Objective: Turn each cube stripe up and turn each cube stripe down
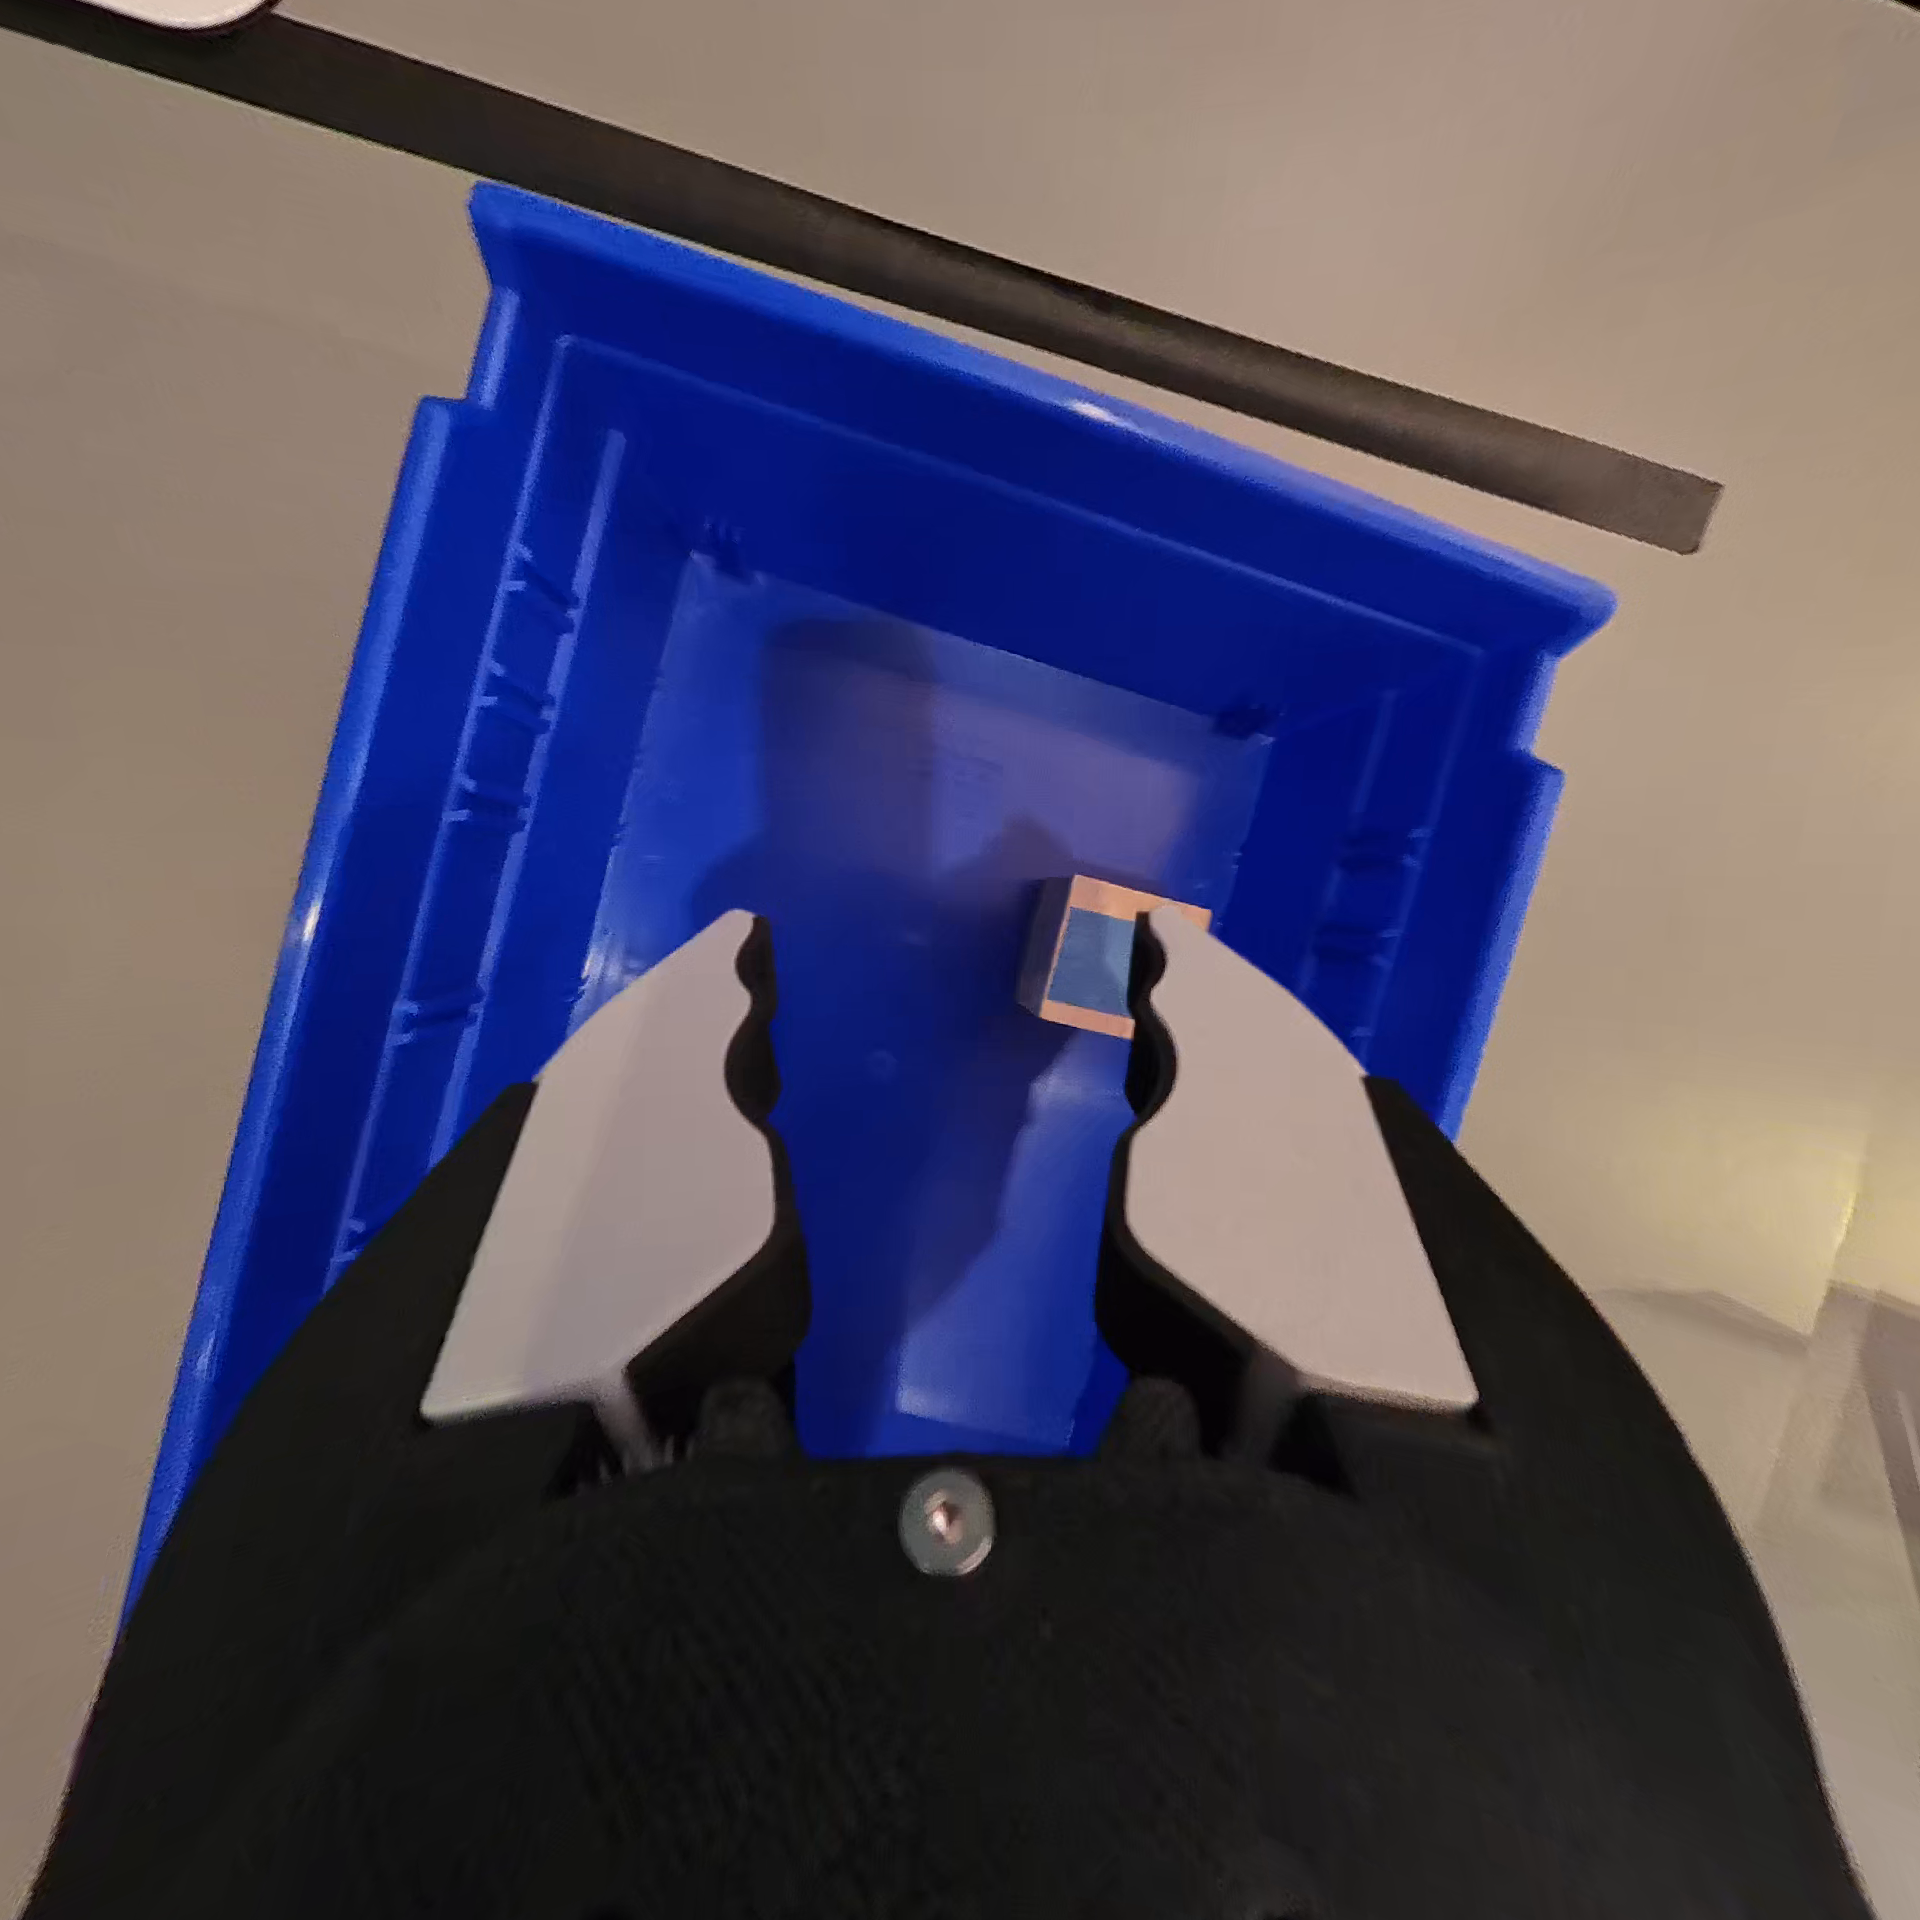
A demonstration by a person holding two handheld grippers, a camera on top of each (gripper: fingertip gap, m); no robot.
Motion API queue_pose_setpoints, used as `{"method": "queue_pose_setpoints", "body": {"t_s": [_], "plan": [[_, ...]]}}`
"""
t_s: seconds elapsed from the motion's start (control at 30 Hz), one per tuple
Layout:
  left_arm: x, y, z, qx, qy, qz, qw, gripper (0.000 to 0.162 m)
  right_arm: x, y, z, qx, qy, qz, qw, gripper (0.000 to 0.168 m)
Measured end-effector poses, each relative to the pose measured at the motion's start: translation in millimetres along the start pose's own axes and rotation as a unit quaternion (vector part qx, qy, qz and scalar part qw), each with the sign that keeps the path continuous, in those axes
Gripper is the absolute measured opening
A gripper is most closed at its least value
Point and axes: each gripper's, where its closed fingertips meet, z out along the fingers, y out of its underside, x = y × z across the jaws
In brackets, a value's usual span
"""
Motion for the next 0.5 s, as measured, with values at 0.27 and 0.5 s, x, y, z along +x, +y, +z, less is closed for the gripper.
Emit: {"method": "queue_pose_setpoints", "body": {"t_s": [0.27,0.5], "plan": [[-21.2,22.2,57.9,-0.049,-0.013,0.149,0.987,0.041,-0.3,-1.3,-7.5,0.015,-0.019,-0.002,1.0,0.068],[-46.3,58.3,116.9,-0.113,0.009,0.208,0.972,0.044,-3.9,0.6,-4.8,0.009,-0.022,-0.021,1.0,0.068]]}}
